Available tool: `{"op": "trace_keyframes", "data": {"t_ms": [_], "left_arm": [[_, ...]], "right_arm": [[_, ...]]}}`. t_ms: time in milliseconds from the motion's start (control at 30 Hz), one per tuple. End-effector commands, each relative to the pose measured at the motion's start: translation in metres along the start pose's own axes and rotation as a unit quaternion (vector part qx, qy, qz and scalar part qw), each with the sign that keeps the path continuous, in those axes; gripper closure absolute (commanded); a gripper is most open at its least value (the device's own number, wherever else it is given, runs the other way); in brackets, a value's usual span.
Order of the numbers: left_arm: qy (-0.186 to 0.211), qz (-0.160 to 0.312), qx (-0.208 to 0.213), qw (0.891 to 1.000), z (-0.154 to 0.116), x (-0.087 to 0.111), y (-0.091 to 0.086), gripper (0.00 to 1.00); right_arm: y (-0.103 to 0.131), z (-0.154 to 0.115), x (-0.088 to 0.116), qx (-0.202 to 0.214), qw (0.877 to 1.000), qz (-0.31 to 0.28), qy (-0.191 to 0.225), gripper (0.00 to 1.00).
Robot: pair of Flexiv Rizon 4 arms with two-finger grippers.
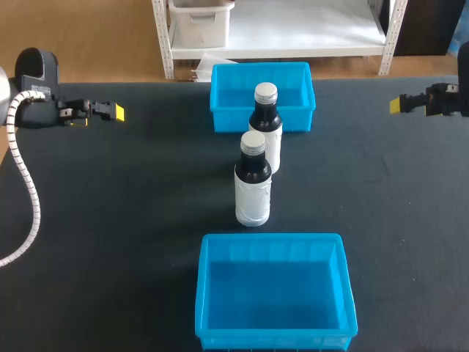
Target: Pick up the bottle, and place it in the far bin if it is heavy, or in the near bin if it is light.
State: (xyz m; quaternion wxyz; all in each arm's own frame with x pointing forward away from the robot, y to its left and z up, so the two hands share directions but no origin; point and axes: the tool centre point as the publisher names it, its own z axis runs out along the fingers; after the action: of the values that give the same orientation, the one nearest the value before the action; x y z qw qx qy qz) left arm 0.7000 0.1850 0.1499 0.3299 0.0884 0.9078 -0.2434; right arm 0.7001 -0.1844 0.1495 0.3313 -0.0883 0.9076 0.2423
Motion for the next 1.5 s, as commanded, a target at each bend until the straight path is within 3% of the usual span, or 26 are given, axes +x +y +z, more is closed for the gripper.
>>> {"op": "trace_keyframes", "data": {"t_ms": [33, 600, 667, 733, 833, 1000, 1500], "left_arm": [[0.000, 0.000, 0.000, 1.000, 0.000, 0.000, 0.000, 0.00], [0.000, 0.000, 0.000, 1.000, 0.000, 0.000, 0.000, 0.00], [0.000, 0.000, 0.000, 1.000, 0.000, 0.000, 0.000, 0.00], [0.000, 0.000, 0.000, 1.000, 0.000, 0.000, 0.000, 0.00], [0.000, 0.000, 0.000, 1.000, 0.000, 0.000, 0.000, 0.00], [0.000, 0.000, 0.000, 1.000, 0.000, 0.000, 0.000, 0.00], [0.000, 0.000, 0.000, 1.000, 0.000, 0.000, 0.000, 0.00]], "right_arm": [[0.000, 0.000, 0.000, 0.000, 1.000, 0.000, 0.000, 0.00], [0.000, 0.000, 0.000, 0.000, 1.000, 0.000, 0.000, 0.00], [0.003, 0.000, -0.001, -0.035, 0.999, -0.041, -0.003, 0.00], [0.006, -0.002, -0.004, -0.068, 0.993, -0.100, -0.010, 0.00], [0.011, -0.008, -0.006, -0.131, 0.973, -0.188, -0.018, 0.00], [0.014, -0.020, -0.003, -0.244, 0.918, -0.313, 0.012, 0.00], [0.012, -0.022, -0.004, -0.245, 0.919, -0.309, 0.022, 0.00]]}}
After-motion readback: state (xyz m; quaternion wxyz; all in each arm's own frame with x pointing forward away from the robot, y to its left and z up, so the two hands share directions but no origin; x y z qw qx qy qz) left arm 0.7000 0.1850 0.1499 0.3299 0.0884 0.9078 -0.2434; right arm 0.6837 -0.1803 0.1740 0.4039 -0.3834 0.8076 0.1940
